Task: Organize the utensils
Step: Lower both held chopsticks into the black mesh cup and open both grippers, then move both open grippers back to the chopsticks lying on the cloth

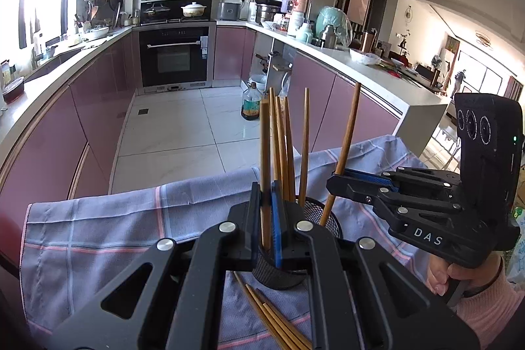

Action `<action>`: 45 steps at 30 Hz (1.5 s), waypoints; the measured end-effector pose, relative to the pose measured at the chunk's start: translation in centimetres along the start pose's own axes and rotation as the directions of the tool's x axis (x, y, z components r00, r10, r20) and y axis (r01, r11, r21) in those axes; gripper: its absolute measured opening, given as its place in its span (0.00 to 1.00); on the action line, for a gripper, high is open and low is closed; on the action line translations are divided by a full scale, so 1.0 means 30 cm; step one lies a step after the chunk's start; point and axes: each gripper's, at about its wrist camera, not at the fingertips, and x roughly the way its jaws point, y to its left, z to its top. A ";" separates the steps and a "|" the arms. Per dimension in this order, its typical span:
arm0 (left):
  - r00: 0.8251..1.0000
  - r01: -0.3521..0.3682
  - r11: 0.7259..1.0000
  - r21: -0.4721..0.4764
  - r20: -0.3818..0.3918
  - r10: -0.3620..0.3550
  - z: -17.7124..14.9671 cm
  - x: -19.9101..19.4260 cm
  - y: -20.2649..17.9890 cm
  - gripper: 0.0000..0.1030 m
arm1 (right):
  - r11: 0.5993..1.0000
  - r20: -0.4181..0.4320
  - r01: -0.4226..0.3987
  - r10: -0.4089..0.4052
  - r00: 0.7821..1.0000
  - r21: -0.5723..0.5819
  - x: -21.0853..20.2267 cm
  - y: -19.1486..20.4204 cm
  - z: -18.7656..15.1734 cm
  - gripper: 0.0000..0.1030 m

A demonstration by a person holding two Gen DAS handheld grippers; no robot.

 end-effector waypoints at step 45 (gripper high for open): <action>0.997 -0.056 0.994 -0.093 -0.062 0.050 -0.389 -0.091 0.107 0.34 | 0.992 -0.143 -0.119 0.111 0.984 -0.049 -0.059 0.109 -0.269 0.31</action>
